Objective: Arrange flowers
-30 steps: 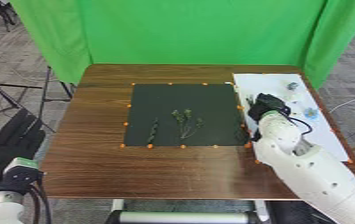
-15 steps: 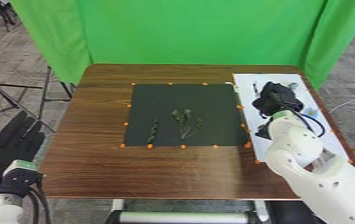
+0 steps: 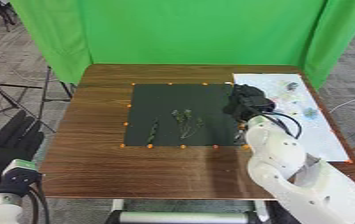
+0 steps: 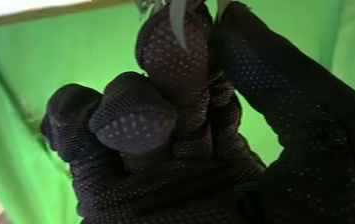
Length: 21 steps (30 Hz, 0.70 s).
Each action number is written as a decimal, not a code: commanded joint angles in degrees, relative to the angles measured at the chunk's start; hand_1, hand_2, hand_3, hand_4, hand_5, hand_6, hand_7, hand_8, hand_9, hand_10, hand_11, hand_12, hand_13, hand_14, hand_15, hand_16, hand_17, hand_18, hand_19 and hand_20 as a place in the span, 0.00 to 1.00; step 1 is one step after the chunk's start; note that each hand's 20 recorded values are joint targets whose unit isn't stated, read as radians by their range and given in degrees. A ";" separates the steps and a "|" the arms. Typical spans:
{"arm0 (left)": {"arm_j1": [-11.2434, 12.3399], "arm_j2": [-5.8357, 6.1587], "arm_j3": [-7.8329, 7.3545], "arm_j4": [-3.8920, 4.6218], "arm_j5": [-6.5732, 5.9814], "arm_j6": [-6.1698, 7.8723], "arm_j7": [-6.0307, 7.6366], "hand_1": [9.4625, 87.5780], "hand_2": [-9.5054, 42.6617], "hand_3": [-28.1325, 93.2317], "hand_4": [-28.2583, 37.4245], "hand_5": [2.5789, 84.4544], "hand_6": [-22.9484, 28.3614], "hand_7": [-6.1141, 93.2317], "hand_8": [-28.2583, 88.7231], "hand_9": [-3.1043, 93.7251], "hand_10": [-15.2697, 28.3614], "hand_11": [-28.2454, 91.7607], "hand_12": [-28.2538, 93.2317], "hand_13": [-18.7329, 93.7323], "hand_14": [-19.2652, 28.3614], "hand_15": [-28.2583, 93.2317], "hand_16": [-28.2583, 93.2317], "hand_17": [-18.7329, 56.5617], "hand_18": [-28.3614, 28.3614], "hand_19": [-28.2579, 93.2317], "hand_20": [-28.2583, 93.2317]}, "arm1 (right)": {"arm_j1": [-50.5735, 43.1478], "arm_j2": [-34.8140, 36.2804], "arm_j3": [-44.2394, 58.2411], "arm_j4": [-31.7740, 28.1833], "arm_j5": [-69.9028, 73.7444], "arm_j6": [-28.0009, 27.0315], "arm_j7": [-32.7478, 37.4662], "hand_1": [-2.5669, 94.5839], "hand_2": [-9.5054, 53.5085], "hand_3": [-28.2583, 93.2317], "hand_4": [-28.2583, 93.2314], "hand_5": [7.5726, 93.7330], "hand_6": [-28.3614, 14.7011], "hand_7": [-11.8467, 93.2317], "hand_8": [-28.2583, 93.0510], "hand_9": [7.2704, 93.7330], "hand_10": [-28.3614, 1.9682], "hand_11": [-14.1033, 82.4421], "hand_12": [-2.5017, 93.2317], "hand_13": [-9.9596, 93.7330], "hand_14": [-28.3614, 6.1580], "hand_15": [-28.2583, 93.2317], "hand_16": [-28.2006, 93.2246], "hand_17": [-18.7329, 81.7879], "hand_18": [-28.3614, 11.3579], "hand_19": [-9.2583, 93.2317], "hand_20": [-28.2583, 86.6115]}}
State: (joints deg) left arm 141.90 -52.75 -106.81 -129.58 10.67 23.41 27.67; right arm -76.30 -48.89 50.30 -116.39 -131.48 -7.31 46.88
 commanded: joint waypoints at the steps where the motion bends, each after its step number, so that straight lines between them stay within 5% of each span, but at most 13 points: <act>1: 0.22 0.39 -0.60 -0.10 0.03 -0.21 -0.32 0.15 0.40 0.82 0.00 0.40 0.59 0.23 0.15 0.34 0.66 0.41 0.30 0.33 0.65 0.48 0.15 0.19 0.64 0.41 0.28 | -1.24 -3.55 -3.22 1.69 -0.94 -3.94 1.69 0.48 0.00 0.89 0.21 0.76 0.55 0.58 0.44 0.95 0.62 0.50 0.54 0.92 0.61 0.76 0.56 0.75 0.11 1.00 0.65; 21: 0.56 0.14 -0.81 -0.33 -0.13 0.08 -0.04 0.15 0.40 0.82 0.00 0.40 0.59 0.23 0.15 0.34 0.65 0.41 0.30 0.33 0.65 0.48 0.15 0.19 0.63 0.41 0.28 | -2.50 -9.82 -5.04 8.75 -0.01 -9.24 3.33 0.50 0.00 0.88 0.18 0.75 0.56 0.57 0.42 0.94 0.60 0.50 0.54 0.92 0.61 0.76 0.56 0.74 0.11 1.00 0.65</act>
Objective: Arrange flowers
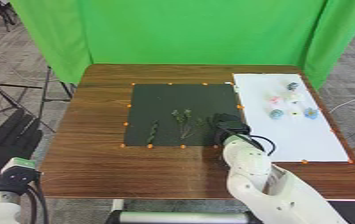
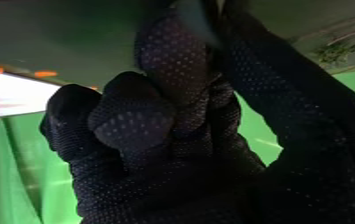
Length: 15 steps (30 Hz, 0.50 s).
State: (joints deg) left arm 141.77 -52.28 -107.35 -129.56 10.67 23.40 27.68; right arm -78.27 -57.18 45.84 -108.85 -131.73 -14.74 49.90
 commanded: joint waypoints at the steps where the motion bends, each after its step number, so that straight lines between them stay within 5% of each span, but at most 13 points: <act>1: 0.50 -0.35 -0.25 -0.24 -0.07 0.07 -0.22 0.15 0.40 0.83 0.00 0.40 0.59 0.23 0.15 0.34 0.65 0.41 0.30 0.33 0.65 0.48 0.15 0.19 0.63 0.41 0.28 | -0.57 -1.61 -0.48 1.20 0.17 -2.29 0.34 0.50 0.00 0.88 0.17 0.75 0.56 0.57 0.42 0.94 0.60 0.50 0.54 0.92 0.61 0.76 0.56 0.74 0.11 1.00 0.65; 15: 0.87 -1.10 -0.41 -0.32 -0.50 0.42 -0.20 0.16 0.40 0.83 0.00 0.40 0.59 0.23 0.15 0.34 0.65 0.42 0.30 0.33 0.67 0.48 0.15 0.19 0.64 0.41 0.28 | -0.98 -0.82 1.04 -0.89 1.09 -3.82 0.93 0.48 0.00 0.82 0.09 0.72 0.57 0.57 0.40 0.89 0.49 0.58 0.44 0.88 0.56 0.77 0.55 0.70 0.11 1.00 0.63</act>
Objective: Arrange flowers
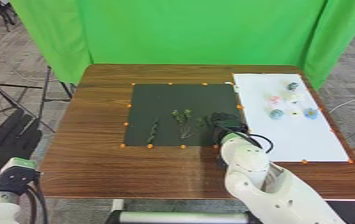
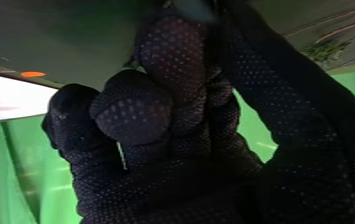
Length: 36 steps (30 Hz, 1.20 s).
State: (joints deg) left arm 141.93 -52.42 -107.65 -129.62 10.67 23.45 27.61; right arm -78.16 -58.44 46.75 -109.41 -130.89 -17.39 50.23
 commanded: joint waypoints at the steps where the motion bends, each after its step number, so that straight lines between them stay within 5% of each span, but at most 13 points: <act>1: 0.74 -0.89 0.03 -0.36 -0.55 0.57 0.02 0.16 0.40 0.83 0.00 0.40 0.59 0.23 0.15 0.34 0.65 0.42 0.30 0.33 0.67 0.49 0.15 0.19 0.64 0.41 0.28 | -0.99 0.38 0.25 -0.54 0.62 -1.67 0.80 0.47 0.00 0.81 0.09 0.72 0.57 0.57 0.40 0.88 0.48 0.58 0.43 0.88 0.56 0.77 0.55 0.70 0.10 1.00 0.63; 12: 0.74 -1.26 -0.25 -0.24 -0.25 -0.91 -0.57 0.16 0.39 0.82 0.00 0.40 0.59 0.24 0.15 0.34 0.65 0.41 0.30 0.33 0.67 0.49 0.15 0.19 0.64 0.41 0.28 | -1.83 1.09 2.39 -4.97 -0.69 -3.28 0.46 0.41 0.00 0.82 0.07 0.71 0.53 0.50 0.36 0.85 0.44 0.59 0.39 0.86 0.53 0.77 0.55 0.68 0.09 1.00 0.61; 20: 0.82 -1.09 -0.37 -0.25 -0.22 -0.87 -0.70 0.16 0.39 0.82 0.00 0.40 0.59 0.23 0.15 0.34 0.65 0.41 0.30 0.33 0.67 0.49 0.15 0.19 0.64 0.41 0.28 | -3.56 2.75 5.38 -9.06 -2.00 -0.87 -0.06 0.38 0.00 0.84 0.07 0.72 0.50 0.46 0.17 0.84 0.43 0.58 0.38 0.85 0.53 0.76 0.54 0.67 0.08 1.00 0.60; 28: 0.99 -0.60 -0.16 -0.26 -0.52 -1.27 0.07 0.16 0.39 0.82 0.00 0.40 0.58 0.23 0.15 0.34 0.65 0.41 0.30 0.33 0.67 0.49 0.15 0.19 0.65 0.41 0.28 | -9.24 11.14 17.01 -9.61 -5.89 10.76 -5.90 0.39 0.00 0.84 0.07 0.69 0.50 0.39 0.17 0.79 0.39 0.50 0.33 0.81 0.48 0.76 0.53 0.64 0.08 1.00 0.59; 30: 1.18 -0.67 -0.32 -0.30 -0.34 -1.30 -0.04 0.16 0.39 0.82 0.00 0.40 0.58 0.23 0.15 0.34 0.65 0.41 0.30 0.34 0.67 0.49 0.15 0.19 0.65 0.42 0.29 | -11.10 13.24 20.05 -9.22 -7.89 13.43 -6.99 0.39 0.00 0.87 0.05 0.62 0.50 0.36 0.15 0.67 0.37 0.40 0.26 0.76 0.45 0.81 0.52 0.61 0.10 1.00 0.60; 36: 1.92 -0.73 -0.81 -0.48 -0.87 -0.85 0.68 0.16 0.39 0.82 0.00 0.40 0.59 0.23 0.15 0.34 0.65 0.41 0.30 0.34 0.67 0.50 0.15 0.19 0.66 0.43 0.29 | -11.77 14.79 26.41 -7.98 -3.00 3.03 -7.90 0.41 0.00 0.89 0.03 0.57 0.49 0.30 0.15 0.58 0.38 0.32 0.22 0.73 0.43 0.84 0.49 0.58 0.11 1.00 0.59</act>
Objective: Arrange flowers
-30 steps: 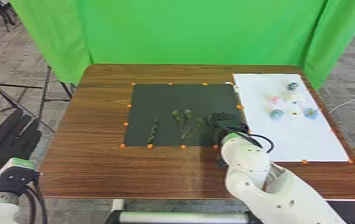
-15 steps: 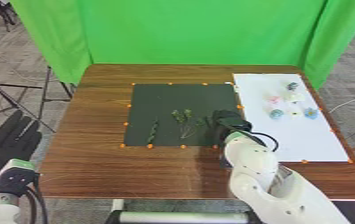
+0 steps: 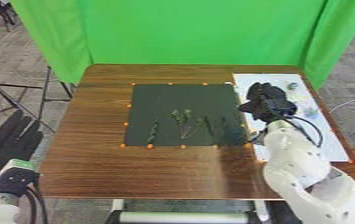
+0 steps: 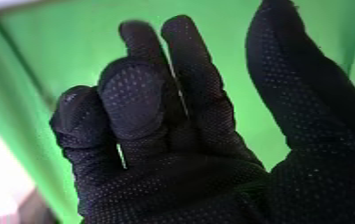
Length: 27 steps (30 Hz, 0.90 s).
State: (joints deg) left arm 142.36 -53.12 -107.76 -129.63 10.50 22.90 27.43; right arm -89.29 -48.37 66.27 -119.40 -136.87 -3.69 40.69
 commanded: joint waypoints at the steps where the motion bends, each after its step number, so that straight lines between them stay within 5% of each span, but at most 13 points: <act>1: 1.35 -0.04 -0.64 -0.44 -0.71 -0.28 0.91 0.16 0.39 0.82 0.00 0.40 0.59 0.23 0.15 0.34 0.65 0.41 0.30 0.34 0.67 0.50 0.15 0.19 0.66 0.42 0.29 | -0.54 4.79 7.21 2.71 2.92 -11.83 0.33 0.41 0.00 0.89 0.02 0.56 0.49 0.29 0.15 0.57 0.38 0.31 0.21 0.73 0.43 0.84 0.49 0.58 0.11 1.00 0.59; 13: 1.44 -0.06 -0.05 -0.74 -0.95 -0.25 1.88 0.16 0.39 0.82 0.00 0.40 0.59 0.23 0.15 0.34 0.65 0.41 0.30 0.34 0.68 0.50 0.15 0.19 0.66 0.42 0.29 | 4.21 5.14 2.26 12.11 3.84 -11.59 -1.46 0.45 0.00 0.91 0.00 0.49 0.49 0.27 0.14 0.47 0.47 0.26 0.18 0.71 0.44 0.85 0.47 0.56 0.10 0.98 0.60; 27: -1.71 0.40 1.48 -0.03 0.06 -0.93 -0.02 0.16 0.39 0.82 0.00 0.40 0.59 0.23 0.15 0.34 0.65 0.41 0.30 0.34 0.67 0.49 0.15 0.19 0.65 0.42 0.29 | 5.26 3.59 -1.32 19.35 6.36 -11.21 -1.59 0.48 0.00 0.91 0.00 0.48 0.52 0.28 0.13 0.45 0.51 0.25 0.16 0.72 0.47 0.85 0.46 0.57 0.12 0.98 0.59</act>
State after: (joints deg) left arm 141.63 -53.12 -106.79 -129.75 9.94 22.89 28.40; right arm -83.59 -43.93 66.44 -101.98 -131.11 -15.68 39.19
